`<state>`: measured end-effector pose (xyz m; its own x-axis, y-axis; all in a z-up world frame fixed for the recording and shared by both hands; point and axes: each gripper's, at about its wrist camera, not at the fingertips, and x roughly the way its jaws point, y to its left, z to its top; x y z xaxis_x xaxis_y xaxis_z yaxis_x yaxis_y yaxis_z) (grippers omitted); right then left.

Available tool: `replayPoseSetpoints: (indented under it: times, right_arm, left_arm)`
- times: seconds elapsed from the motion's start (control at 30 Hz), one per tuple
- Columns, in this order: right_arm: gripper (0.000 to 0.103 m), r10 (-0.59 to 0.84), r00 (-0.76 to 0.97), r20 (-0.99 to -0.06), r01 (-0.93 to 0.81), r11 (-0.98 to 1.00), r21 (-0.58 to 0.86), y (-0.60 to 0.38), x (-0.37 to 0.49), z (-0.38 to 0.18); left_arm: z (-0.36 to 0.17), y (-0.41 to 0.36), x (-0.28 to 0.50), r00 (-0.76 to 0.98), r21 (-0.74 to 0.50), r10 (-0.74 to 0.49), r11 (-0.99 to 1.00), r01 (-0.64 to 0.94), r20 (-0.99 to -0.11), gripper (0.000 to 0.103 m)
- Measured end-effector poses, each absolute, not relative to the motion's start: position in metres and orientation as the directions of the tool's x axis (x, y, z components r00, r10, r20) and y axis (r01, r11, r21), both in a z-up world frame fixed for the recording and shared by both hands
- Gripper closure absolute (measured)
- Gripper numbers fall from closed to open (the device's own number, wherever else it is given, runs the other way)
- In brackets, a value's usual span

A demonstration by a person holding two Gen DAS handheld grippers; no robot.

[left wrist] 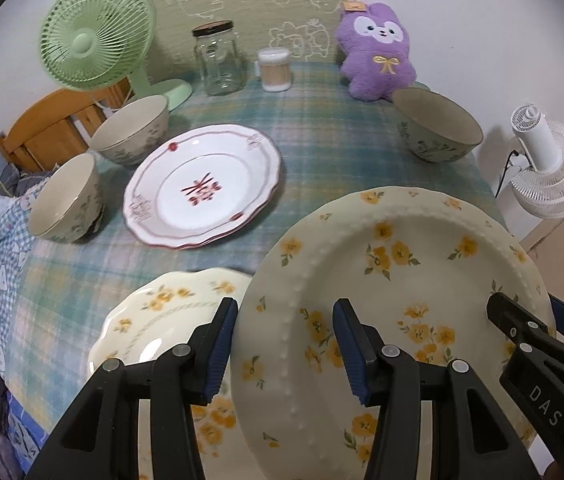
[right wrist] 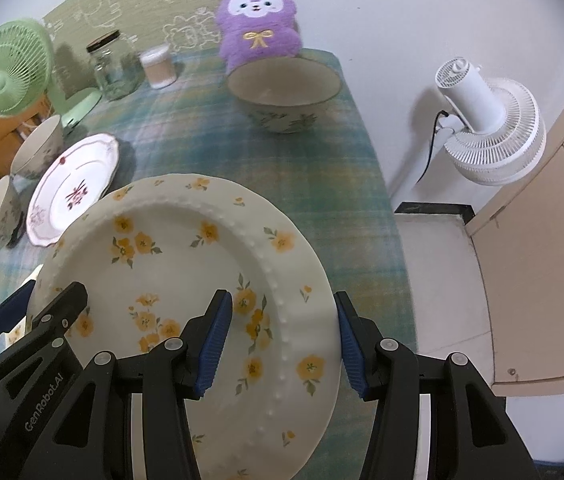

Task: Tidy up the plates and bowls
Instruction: 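Carry the dotted-rim plate with both grippers toward the large yellow-flower plate, then lower the dotted-rim plate onto the large yellow-flower plate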

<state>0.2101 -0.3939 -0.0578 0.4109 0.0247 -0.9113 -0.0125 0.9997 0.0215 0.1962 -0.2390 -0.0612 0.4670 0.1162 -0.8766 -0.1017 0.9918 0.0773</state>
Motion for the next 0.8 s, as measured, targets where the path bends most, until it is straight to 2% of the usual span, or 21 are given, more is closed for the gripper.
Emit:
replayPoseSetpoints:
  times: [0.8]
  right_arm:
    - [0.048, 0.019, 0.39, -0.921, -0.047, 0.999, 0.001, -0.308, 0.166, -0.07]
  left_arm:
    - [-0.074, -0.159, 0.143, 0.43, 0.078, 0.124, 0.989, -0.124, -0.894, 0.053]
